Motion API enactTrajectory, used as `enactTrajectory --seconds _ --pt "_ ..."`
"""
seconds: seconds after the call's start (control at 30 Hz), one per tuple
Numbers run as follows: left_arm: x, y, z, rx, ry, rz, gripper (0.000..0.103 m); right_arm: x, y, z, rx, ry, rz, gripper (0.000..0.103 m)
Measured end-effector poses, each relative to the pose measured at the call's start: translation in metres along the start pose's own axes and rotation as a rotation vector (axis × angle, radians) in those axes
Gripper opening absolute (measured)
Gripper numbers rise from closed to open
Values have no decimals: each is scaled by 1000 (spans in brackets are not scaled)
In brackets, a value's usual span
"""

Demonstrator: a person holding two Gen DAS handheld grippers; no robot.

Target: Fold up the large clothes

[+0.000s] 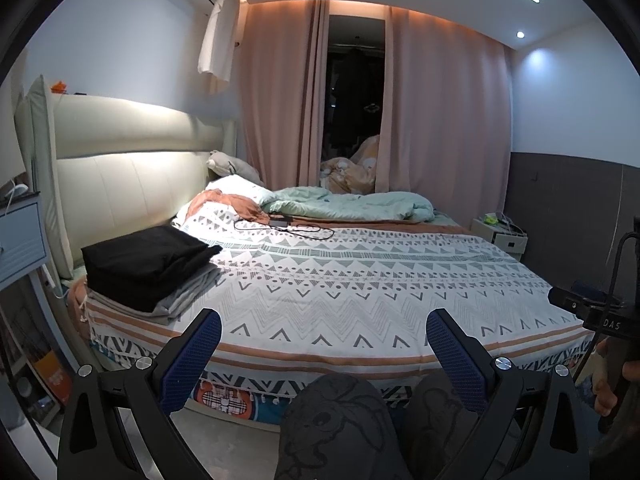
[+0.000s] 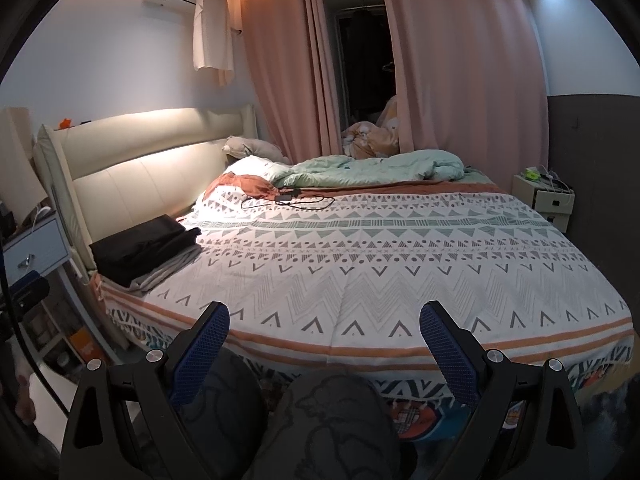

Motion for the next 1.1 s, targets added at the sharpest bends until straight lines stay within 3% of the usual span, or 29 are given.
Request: enactTrajectory --seconds 1.1 --pt "-2 2 -4 2 2 0 103 -2 -6 1 11 3 4 96"
Point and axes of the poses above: each gripper's, at about its wrist camera, not at the fingertips, and z roughly the way its jaws point, x to its left, y to its top, the point moved 8 cm from there along z, roughly the way its jaws point, and after that the axes turned 15 degrees about -x, right-handed, at the moved point
